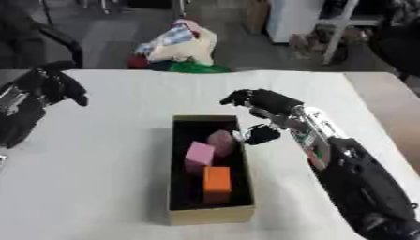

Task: Pick up objects on the table and place them in the box.

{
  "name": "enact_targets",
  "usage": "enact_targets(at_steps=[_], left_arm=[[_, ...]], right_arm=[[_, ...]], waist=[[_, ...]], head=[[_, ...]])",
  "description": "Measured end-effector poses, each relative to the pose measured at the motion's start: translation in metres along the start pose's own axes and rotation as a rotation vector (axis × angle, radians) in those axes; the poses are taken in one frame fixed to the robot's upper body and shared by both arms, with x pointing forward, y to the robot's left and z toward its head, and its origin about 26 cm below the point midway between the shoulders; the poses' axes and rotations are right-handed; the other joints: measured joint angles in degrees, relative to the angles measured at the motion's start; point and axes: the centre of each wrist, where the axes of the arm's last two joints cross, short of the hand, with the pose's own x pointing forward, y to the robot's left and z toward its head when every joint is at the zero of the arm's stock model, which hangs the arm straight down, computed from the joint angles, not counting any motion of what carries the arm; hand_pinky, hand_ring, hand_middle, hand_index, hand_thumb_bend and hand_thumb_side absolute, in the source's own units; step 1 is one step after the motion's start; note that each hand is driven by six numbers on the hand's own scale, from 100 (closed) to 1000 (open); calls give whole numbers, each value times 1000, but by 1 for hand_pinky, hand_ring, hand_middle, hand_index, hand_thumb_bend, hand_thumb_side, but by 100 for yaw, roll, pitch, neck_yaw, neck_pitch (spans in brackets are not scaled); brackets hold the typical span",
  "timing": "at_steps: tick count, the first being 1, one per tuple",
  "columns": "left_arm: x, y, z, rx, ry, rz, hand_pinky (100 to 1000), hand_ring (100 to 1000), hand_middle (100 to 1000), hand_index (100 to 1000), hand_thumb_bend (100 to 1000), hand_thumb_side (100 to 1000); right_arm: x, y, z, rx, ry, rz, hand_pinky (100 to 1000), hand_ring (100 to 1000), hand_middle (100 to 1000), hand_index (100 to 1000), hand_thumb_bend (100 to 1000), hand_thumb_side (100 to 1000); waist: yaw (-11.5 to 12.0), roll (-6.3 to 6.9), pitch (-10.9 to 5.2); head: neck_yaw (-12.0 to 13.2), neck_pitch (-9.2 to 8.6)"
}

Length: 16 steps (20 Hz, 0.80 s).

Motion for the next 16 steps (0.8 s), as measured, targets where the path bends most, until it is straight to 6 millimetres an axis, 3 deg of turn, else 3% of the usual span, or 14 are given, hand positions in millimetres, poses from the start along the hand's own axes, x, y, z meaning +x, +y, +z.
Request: enact_targets(at_steps=[7, 12, 16], left_arm=[[-4, 4, 17, 30, 23, -17, 749, 610, 616, 928, 143, 954], [-2, 7, 31, 68, 11, -44, 752, 615, 619, 927, 145, 949], [0, 8, 38, 82, -4, -59, 754, 616, 622, 927, 146, 945]], right_arm=[[5, -23, 20, -246, 9, -69, 799, 767, 796, 943, 100, 474], [15, -33, 35, -436, 27, -180, 785, 752, 774, 939, 100, 526], [24, -29, 41, -532, 49, -272, 774, 739, 756, 934, 100, 578]], waist=[[-51, -1, -25], [-106, 0, -6], [-146, 6, 79]], head=[[263, 4], [517, 4], [679, 4]])
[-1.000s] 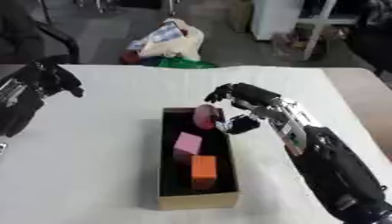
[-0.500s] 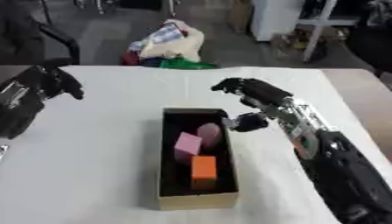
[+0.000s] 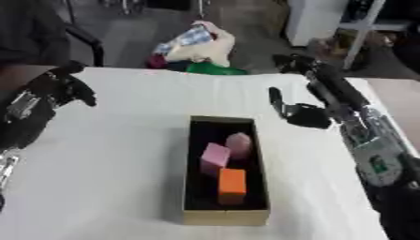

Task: Pick up objects on the table and place them in the box.

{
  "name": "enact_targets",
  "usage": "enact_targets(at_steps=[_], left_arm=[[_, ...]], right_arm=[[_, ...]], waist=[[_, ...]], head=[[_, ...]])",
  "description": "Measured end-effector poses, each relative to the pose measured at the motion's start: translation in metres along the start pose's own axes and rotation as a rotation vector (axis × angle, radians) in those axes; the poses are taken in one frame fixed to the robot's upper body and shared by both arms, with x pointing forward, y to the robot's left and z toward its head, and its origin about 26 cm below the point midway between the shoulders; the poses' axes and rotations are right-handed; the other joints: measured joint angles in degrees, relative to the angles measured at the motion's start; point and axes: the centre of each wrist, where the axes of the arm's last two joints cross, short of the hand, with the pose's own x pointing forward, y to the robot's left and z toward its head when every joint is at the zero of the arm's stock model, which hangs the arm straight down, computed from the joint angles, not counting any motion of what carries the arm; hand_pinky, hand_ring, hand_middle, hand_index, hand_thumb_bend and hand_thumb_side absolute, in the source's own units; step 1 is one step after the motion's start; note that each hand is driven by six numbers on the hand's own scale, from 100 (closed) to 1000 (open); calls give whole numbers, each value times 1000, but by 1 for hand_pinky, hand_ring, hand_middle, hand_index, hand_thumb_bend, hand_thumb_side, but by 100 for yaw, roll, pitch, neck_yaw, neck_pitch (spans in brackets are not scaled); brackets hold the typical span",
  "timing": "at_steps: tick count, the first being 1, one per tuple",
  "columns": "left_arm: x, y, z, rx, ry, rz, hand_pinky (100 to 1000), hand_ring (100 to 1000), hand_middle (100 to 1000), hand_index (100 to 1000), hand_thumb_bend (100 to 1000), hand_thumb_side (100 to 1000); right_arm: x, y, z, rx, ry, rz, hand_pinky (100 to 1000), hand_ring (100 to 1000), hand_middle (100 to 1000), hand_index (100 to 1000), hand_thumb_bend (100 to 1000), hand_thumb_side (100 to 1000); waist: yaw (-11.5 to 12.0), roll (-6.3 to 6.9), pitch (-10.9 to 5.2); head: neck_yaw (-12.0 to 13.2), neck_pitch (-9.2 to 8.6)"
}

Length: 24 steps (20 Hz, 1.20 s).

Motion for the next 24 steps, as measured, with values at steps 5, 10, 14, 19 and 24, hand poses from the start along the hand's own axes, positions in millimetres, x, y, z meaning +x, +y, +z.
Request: enact_targets(at_steps=[5, 10, 14, 19, 24], left_arm=[[1, -1, 4, -1, -25, -2, 759, 624, 626, 926, 145, 947], [-1, -3, 9, -9, -31, 3, 759, 624, 626, 926, 146, 949], [-1, -3, 11, -13, -33, 4, 760, 624, 626, 921, 146, 950], [-3, -4, 13, -16, -31, 7, 752, 618, 624, 920, 148, 952], [-5, -5, 15, -14, -21, 12, 749, 615, 622, 917, 143, 966]], right_arm=[[7, 6, 10, -96, 41, -88, 767, 729, 744, 928, 100, 610], [12, 8, 13, -136, 54, -120, 764, 725, 739, 925, 100, 622], [10, 9, 16, -140, 67, -125, 762, 722, 736, 924, 100, 635], [11, 12, 17, -145, 75, -137, 761, 720, 733, 922, 100, 642], [10, 13, 20, -151, 88, -140, 760, 718, 730, 919, 100, 652]], waist=[[-61, 62, 70], [-68, 92, 79], [-65, 104, 78], [-77, 161, 77], [-86, 177, 64]], head=[[81, -4], [116, 1], [142, 49], [146, 49], [144, 186]])
